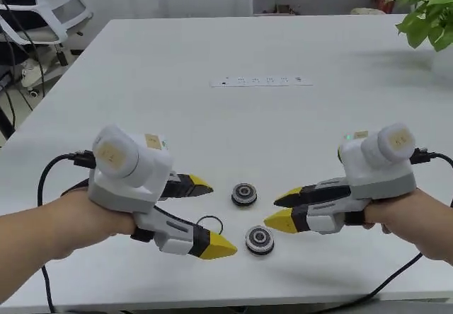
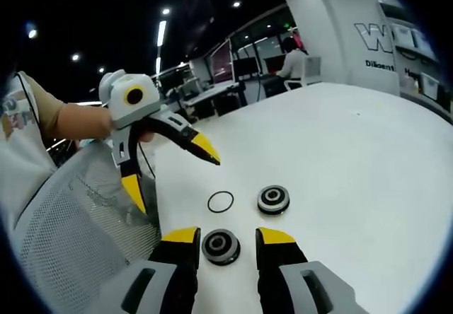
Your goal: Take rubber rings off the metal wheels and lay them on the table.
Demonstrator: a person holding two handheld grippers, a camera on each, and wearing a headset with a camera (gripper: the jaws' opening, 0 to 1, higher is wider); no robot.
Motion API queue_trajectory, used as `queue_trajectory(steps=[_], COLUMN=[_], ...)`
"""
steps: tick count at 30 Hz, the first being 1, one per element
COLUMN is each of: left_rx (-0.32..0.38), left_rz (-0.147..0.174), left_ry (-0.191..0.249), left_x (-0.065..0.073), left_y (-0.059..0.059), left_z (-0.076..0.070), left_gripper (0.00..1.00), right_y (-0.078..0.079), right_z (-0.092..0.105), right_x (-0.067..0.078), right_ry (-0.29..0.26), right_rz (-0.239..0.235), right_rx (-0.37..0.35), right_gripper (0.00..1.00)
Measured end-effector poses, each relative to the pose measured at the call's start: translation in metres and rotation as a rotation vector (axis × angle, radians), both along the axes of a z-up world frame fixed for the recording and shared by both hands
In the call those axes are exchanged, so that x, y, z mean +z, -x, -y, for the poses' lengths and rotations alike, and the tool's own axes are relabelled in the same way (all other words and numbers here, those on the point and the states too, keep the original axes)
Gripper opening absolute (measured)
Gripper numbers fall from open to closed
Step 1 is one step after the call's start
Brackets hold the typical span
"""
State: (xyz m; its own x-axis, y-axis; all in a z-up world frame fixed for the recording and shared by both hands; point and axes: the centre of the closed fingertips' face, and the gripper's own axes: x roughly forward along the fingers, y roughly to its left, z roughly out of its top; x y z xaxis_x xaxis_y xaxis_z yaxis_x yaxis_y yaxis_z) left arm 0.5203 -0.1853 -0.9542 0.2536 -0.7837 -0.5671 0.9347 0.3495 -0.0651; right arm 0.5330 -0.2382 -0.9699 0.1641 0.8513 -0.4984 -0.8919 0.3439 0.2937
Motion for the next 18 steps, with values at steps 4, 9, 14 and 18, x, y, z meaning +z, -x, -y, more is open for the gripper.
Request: queue_trajectory(steps=[4, 9, 14, 18], left_rx=[-0.012, -0.035, -0.049, -0.057], left_rz=[-0.003, -0.012, -0.019, -0.023], left_ry=[0.005, -0.003, -0.01, -0.014], left_x=[-0.002, -0.008, -0.013, -0.016], left_y=[-0.002, 0.0, 0.001, 0.001], left_z=[0.009, 0.021, 0.028, 0.031], left_gripper=[0.64, 0.63, 0.59, 0.55], right_y=[0.008, 0.011, 0.011, 0.011], right_z=[0.001, 0.004, 0.008, 0.01], right_x=[-0.006, -0.017, -0.023, -0.028], right_ry=[0.019, 0.04, 0.047, 0.059], right_rz=[0.013, 0.02, 0.019, 0.026], right_rx=[0.023, 0.039, 0.045, 0.057], right_gripper=[0.29, 0.29, 0.28, 0.27])
